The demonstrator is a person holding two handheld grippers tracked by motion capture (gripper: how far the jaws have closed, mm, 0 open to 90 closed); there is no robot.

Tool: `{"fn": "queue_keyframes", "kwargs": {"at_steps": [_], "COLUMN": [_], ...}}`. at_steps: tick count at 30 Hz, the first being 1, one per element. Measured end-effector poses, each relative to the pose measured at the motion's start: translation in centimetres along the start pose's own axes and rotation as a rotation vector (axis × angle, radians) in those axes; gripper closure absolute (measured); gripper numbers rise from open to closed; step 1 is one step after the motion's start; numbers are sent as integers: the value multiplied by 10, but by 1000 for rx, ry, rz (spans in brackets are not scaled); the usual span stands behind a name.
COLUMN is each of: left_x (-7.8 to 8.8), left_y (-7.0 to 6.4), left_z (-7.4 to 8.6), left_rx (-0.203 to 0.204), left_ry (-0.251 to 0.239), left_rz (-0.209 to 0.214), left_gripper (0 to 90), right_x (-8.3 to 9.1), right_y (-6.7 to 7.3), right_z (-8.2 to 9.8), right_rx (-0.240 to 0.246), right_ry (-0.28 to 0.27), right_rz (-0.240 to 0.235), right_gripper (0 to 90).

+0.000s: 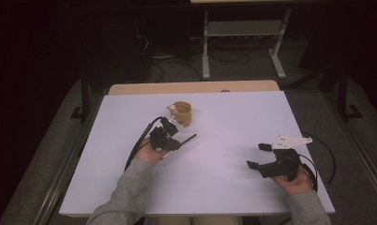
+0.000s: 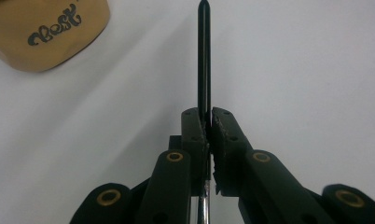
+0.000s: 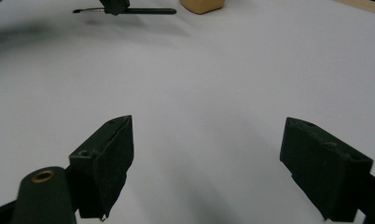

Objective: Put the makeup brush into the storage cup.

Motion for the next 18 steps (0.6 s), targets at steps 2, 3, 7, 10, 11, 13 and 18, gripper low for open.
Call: {"fn": "queue_keyframes", "kwargs": {"at_steps": [2,3,7,10,11,13,18], "left_x": [2,3,4,8,13,15,23], "left_y": [-1,-1,-6,-7,-8,-8,-15], "left_z": [0,0,0,1,3,3,7], "left_rx": [-6,-11,-40,-35,-45,-53,-84], "left_ry": [-4,-3,-3,-19,-22,-17,-7], "left_rz": [5,8,34,49,52,54,62], "left_gripper": [843,843,843,843,842,842,842], "right_x": [0,-1,-6,-10,-12,-12,-13], "right_y": [1,1,2,2,4,7,14], "right_z": [0,-1,-7,-14,-19,-27,-54], "right_rx": [-3,4,5,9,8,26,70], "right_ry": [3,4,16,40,48,61,95], "right_rz": [-3,-9,-39,-61,-80,-95,-141], "right_gripper": [164,180,203,185,178,186,173]}}
Point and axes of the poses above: each handheld gripper's, and its own axes: x roughly backward along the jaws, z roughly out of its underside, y roughly to its left, the point moved 2 cm from there along -x, roughly forward along the jaws, and after that the axes turned 7 degrees about -y, right-handed, at the moved point
